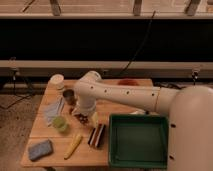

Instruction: Place eraser in plastic cup

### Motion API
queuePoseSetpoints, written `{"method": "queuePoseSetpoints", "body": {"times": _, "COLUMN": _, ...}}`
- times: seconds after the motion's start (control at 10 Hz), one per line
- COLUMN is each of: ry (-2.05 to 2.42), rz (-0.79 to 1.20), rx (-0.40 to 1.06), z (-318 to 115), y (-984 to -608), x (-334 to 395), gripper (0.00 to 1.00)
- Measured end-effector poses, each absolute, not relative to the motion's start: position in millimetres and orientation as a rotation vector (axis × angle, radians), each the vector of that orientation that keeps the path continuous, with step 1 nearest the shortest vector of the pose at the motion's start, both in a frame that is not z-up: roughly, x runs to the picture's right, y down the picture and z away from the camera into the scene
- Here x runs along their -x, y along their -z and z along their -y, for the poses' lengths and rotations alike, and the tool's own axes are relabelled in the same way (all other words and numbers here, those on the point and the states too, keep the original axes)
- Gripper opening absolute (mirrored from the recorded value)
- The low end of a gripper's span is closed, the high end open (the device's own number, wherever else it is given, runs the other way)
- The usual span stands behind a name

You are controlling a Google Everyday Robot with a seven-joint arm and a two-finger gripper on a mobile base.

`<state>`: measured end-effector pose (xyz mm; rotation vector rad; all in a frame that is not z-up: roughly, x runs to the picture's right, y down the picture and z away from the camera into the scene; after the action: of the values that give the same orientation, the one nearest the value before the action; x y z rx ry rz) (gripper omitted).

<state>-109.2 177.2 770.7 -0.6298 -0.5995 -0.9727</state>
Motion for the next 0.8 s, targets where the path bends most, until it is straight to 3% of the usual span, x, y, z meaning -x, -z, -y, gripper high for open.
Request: {"method": "queuePoseSetpoints", "body": {"times": 0.8, "ry": 0.996, "rz": 0.654, "rx": 0.653, "z": -218.7, "y": -791.6, "x": 39.3, "gripper": 0.8}}
